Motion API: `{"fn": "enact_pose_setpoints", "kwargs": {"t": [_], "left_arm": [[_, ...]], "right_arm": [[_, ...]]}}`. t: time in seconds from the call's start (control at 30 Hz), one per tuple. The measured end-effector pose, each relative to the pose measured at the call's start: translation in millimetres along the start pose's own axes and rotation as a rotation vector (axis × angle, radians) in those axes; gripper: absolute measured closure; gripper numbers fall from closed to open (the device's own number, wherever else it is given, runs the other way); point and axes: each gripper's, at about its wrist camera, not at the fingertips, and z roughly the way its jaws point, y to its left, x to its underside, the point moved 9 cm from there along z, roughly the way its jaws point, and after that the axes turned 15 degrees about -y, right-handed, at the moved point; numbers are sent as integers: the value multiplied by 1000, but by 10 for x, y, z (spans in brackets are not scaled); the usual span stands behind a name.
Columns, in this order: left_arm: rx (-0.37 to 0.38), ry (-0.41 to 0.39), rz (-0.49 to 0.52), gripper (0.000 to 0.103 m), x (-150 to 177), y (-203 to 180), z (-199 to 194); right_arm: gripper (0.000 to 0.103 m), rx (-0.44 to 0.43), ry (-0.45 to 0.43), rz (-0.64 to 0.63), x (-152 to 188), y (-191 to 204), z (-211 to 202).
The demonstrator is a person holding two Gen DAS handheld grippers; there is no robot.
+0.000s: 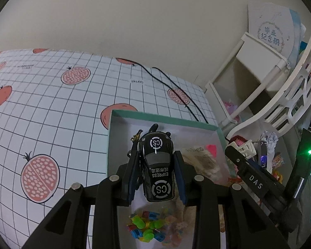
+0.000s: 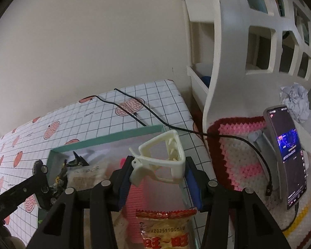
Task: Organize objects
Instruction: 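Lower the toy car and cream clip into the tray with both tools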
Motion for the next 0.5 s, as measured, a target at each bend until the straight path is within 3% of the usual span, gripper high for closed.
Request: {"fn": "enact_pose_setpoints", "kwargs": {"t": [0.5], "left_arm": [[-15, 44, 65, 69, 99, -25, 33]], "right_arm": [[52, -3, 23, -54, 109, 62, 16]]}}
